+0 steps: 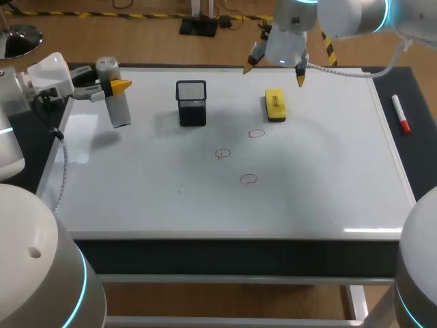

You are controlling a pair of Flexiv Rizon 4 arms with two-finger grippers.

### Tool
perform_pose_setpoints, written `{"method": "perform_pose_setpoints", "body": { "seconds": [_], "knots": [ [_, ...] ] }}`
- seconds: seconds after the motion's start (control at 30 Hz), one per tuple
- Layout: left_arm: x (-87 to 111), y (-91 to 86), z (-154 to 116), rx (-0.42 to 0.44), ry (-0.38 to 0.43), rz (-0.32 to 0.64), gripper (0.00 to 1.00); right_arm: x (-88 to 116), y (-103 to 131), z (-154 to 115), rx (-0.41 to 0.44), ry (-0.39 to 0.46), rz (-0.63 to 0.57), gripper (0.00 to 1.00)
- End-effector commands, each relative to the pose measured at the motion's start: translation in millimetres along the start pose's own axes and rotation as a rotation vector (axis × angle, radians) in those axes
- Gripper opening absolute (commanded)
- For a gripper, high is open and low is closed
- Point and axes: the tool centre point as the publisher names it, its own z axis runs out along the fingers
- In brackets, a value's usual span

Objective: Pick up the inspection probe, press it on each red-marked spot on the whiteboard one by one, put down the probe, pick up the eraser, and wipe off all the red marks.

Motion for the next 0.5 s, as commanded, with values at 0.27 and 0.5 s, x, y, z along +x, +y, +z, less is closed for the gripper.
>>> {"method": "perform_pose_setpoints", "body": {
  "seconds": [0.27, 0.5],
  "knots": [
    [-0.5, 0.3, 0, 0.004, 0.002, 0.002, 0.0, 9, -4, 22, -0.034, 0.025, -0.044, 1.0],
    [-0.5, 0.3, 0, 0.004, 0.002, 0.002, 0.0, 13, 4, 33, 0.002, 0.043, -0.092, 1.0]
  ]
}}
